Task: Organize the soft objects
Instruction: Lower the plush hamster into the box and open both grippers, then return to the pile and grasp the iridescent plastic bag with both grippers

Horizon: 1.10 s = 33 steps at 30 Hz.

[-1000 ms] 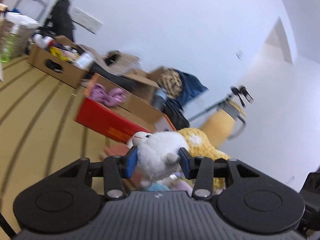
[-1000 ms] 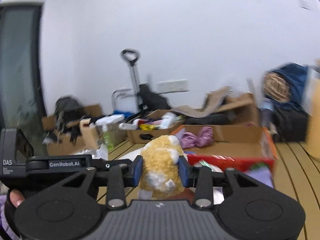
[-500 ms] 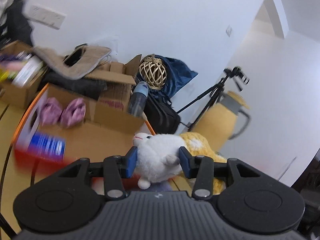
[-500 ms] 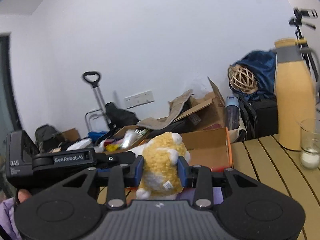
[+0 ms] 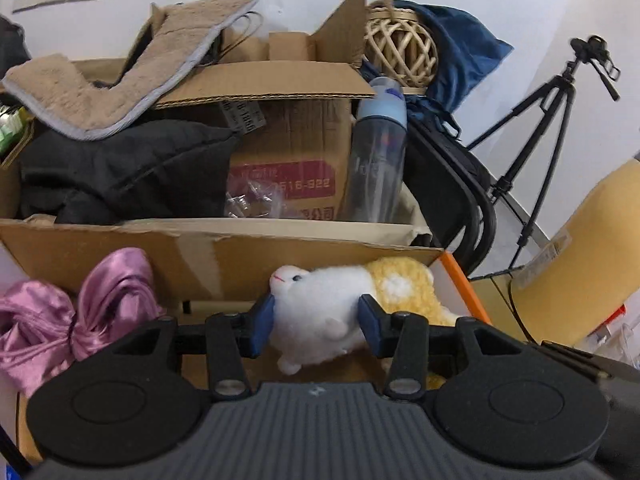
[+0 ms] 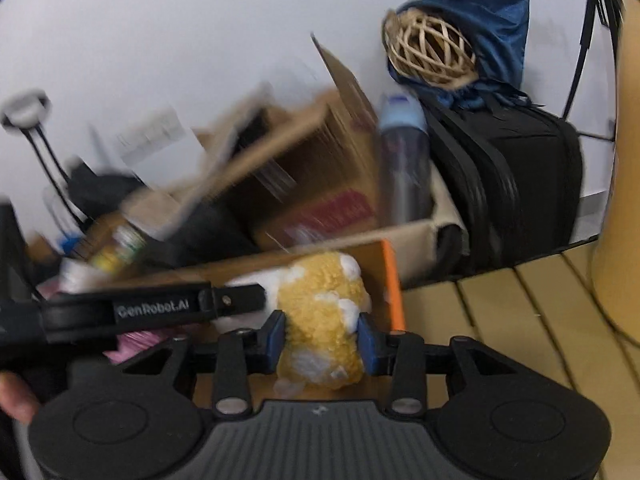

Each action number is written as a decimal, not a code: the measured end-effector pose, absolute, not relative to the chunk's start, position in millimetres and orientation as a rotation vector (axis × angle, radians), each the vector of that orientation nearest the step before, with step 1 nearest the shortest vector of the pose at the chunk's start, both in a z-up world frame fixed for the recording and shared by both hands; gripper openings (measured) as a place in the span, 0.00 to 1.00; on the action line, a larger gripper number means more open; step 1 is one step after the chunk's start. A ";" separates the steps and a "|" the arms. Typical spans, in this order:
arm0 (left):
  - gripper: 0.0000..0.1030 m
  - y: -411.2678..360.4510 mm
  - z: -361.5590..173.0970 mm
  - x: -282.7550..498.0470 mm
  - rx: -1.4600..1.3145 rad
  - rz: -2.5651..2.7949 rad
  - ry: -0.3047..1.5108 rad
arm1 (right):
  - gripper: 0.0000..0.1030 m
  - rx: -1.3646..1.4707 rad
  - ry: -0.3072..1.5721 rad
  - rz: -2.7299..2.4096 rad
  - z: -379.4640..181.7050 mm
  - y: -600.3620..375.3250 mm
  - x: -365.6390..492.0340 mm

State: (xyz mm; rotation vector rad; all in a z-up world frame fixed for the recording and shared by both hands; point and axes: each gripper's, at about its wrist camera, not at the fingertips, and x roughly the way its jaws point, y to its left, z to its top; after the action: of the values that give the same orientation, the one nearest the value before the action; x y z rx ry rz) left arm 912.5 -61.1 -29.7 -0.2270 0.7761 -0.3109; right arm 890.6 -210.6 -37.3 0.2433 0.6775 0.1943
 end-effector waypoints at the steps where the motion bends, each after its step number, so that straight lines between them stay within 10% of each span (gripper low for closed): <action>1: 0.46 -60.0 -26.4 909.3 -0.216 -0.310 0.759 | 0.44 0.187 0.682 0.192 -39.0 -203.7 892.9; 19: 0.59 15.1 180.7 650.0 -0.005 -0.267 0.443 | 0.72 -0.100 0.403 0.196 158.3 -207.8 693.8; 33: 0.89 37.4 66.6 317.9 0.051 -0.182 0.179 | 0.79 -0.029 0.222 0.371 61.6 -205.3 401.1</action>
State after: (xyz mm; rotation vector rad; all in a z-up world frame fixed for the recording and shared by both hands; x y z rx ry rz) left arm 317.9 37.4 66.6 0.0511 0.1791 -0.1823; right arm 401.1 -205.3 61.6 -0.0293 0.2217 0.3710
